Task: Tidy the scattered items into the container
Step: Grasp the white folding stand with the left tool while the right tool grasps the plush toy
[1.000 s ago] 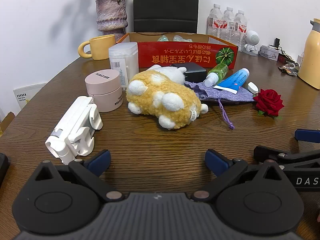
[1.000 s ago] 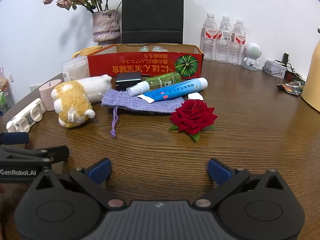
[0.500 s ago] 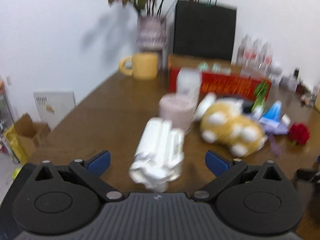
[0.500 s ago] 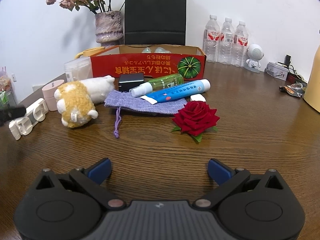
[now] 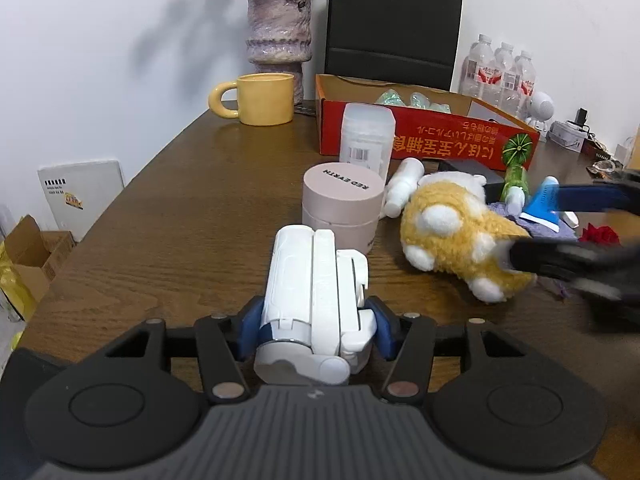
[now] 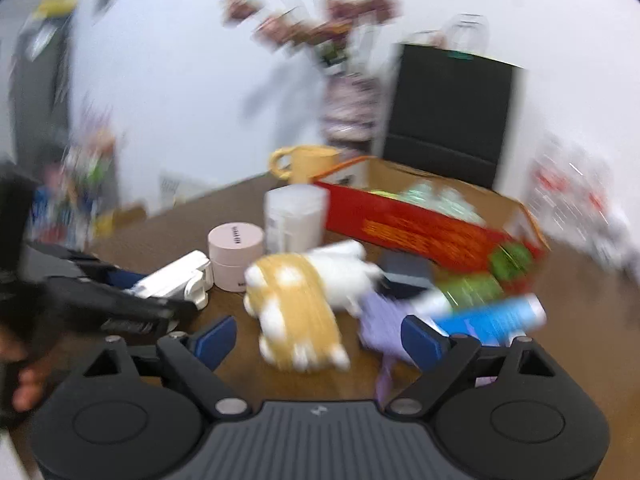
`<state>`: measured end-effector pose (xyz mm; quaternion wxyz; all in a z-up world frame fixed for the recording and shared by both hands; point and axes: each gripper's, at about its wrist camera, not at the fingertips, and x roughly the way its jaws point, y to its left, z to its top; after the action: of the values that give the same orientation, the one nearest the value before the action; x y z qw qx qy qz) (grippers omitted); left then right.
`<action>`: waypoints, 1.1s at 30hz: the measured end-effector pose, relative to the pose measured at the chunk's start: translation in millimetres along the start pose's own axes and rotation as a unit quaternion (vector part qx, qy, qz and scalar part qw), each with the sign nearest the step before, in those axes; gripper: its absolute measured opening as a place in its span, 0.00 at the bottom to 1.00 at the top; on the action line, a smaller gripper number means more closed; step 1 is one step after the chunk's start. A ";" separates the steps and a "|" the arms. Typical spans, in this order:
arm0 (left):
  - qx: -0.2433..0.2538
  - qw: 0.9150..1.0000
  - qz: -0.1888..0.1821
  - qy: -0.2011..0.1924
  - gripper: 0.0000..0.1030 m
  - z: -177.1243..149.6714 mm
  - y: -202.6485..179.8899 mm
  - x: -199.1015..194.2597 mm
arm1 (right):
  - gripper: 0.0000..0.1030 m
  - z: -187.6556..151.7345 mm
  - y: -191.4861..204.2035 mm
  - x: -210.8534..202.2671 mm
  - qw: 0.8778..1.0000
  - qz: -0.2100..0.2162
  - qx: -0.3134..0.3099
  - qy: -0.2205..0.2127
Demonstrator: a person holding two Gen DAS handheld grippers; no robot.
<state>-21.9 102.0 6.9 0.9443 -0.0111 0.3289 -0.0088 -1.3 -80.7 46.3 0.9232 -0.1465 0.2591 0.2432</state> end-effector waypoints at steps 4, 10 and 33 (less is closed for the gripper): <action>0.003 1.000 -0.001 -0.011 0.54 -14.4 -6.5 -15.9 | 0.45 9.1 -0.7 48.3 0.997 0.032 0.012 0.071; -0.003 1.000 -0.015 -0.015 0.54 -29.9 -24.9 -42.2 | 0.44 -42.8 10.4 -32.4 0.994 0.035 0.081 0.065; 0.003 0.997 -0.073 -0.008 0.54 -28.6 -57.0 -39.2 | 0.45 -99.9 -31.5 -84.2 0.979 -0.005 0.203 0.019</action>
<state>-71.0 45.5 10.4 0.9437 -0.0325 0.3196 -0.0785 -88.4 -178.1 14.9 0.9299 0.0377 0.3195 0.1785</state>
